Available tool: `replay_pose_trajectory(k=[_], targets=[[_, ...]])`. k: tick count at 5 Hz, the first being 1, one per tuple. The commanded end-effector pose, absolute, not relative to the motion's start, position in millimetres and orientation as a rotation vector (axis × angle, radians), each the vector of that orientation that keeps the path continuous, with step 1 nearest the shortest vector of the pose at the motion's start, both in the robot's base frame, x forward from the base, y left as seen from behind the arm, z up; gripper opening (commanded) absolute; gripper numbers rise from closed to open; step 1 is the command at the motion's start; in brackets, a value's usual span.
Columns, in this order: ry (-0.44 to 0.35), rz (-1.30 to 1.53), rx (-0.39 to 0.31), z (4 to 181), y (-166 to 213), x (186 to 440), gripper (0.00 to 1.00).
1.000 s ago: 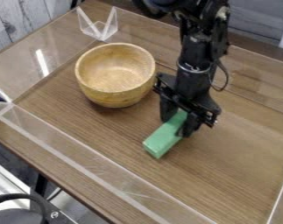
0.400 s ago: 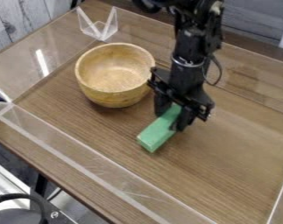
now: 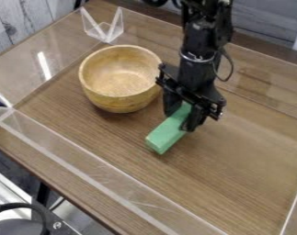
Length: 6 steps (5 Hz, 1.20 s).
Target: Remove the green block from inside the brown bowl and put it on the table
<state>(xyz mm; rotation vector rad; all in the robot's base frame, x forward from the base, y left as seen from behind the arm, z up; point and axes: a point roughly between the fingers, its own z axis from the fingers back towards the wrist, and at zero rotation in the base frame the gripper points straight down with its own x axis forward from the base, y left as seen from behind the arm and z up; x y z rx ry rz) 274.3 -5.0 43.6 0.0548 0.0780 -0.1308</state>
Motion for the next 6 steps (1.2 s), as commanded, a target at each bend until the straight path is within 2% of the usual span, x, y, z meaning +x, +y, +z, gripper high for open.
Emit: replay_pose_trajectory(k=[1, 3, 4, 5, 6], targets=[[0.056, -0.120, 0.035, 50.3, -0.9, 286.6, 0.00], [0.105, -0.113, 0.014, 39.9, 1.3, 285.0, 0.00], [0.050, -0.119, 0.005, 51.7, 2.2, 285.5, 1.00], [0.054, -0.114, 0.003, 70.2, 6.3, 285.0, 1.00], [0.034, -0.097, 0.008, 102.1, 15.4, 284.6, 1.00]])
